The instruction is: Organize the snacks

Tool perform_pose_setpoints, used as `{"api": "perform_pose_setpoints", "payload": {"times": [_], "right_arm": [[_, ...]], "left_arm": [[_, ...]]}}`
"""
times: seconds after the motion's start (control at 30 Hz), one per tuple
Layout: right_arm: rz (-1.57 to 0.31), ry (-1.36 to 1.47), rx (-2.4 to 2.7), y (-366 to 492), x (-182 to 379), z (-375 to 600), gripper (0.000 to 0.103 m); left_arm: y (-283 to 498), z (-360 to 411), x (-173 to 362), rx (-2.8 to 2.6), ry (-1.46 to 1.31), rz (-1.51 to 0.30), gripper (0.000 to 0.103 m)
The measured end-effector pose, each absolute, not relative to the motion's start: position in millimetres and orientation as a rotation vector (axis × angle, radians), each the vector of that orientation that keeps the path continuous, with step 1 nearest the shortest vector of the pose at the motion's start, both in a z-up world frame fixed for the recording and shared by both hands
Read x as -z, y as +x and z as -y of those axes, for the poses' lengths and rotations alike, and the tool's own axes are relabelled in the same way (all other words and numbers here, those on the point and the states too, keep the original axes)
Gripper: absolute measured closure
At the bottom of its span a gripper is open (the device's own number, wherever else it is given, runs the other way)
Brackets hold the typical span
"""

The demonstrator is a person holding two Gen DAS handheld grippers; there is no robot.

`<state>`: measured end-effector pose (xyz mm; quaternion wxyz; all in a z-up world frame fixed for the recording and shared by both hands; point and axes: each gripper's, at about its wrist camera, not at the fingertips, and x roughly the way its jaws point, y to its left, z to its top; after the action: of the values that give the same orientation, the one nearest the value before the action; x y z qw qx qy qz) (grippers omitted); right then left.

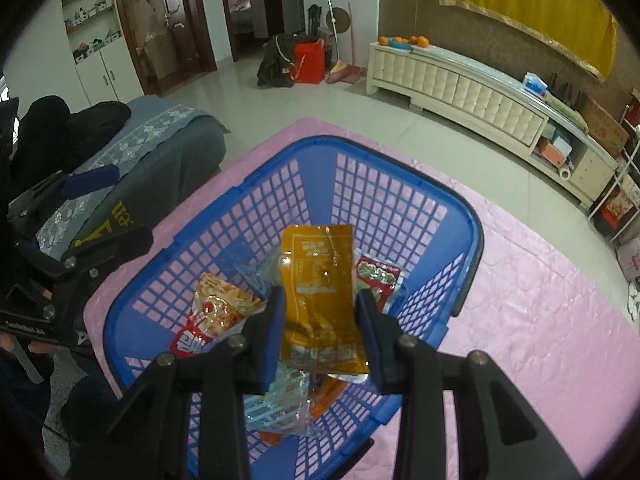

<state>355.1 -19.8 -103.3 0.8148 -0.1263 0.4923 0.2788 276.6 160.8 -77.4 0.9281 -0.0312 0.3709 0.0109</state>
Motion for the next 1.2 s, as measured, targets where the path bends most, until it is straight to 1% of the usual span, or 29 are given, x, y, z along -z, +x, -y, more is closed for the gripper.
{"api": "perform_pose_setpoints", "payload": {"times": [0.1,0.13,0.2,0.27,0.33,0.37,0.47,0.57,0.8,0.9,1.03,1.1,1.17,1.2], "right_arm": [[-1.036,-0.291,-0.577,355,103,17,0.062],[-1.035,-0.299,-0.572,355,103,16,0.060],[-1.030,-0.314,-0.565,353,102,14,0.053],[-1.021,-0.329,-0.553,350,100,13,0.040],[-1.007,-0.335,-0.543,343,96,15,0.031],[-1.000,-0.336,-0.536,340,95,17,0.029],[-0.998,-0.304,-0.528,327,89,28,0.026],[-0.992,-0.265,-0.515,310,82,44,0.025],[-0.906,-0.188,-0.472,262,45,78,0.025],[-0.866,-0.170,-0.451,244,29,87,0.022],[-0.815,-0.120,-0.416,220,9,102,0.016],[-0.791,-0.110,-0.398,209,2,110,0.011],[-0.757,-0.098,-0.370,199,-7,119,0.003],[-0.740,-0.085,-0.357,193,-12,123,0.001]], "left_arm": [[277,-166,79,-0.025,-0.077,-0.766,0.000],[277,-165,78,-0.026,-0.082,-0.767,0.000],[275,-166,77,-0.030,-0.088,-0.768,0.000],[272,-165,76,-0.029,-0.092,-0.766,0.000],[268,-163,74,-0.029,-0.093,-0.762,0.000],[266,-161,72,-0.029,-0.091,-0.759,0.000],[254,-155,67,-0.035,-0.075,-0.746,0.000],[242,-146,62,-0.035,-0.063,-0.737,0.000],[200,-118,44,-0.002,-0.083,-0.690,0.000],[180,-103,36,0.002,-0.078,-0.663,0.000],[157,-88,22,0.017,-0.104,-0.627,0.000],[147,-81,17,0.028,-0.102,-0.611,0.000],[137,-69,9,0.043,-0.090,-0.585,0.000],[134,-66,7,0.046,-0.085,-0.577,0.000]]}}
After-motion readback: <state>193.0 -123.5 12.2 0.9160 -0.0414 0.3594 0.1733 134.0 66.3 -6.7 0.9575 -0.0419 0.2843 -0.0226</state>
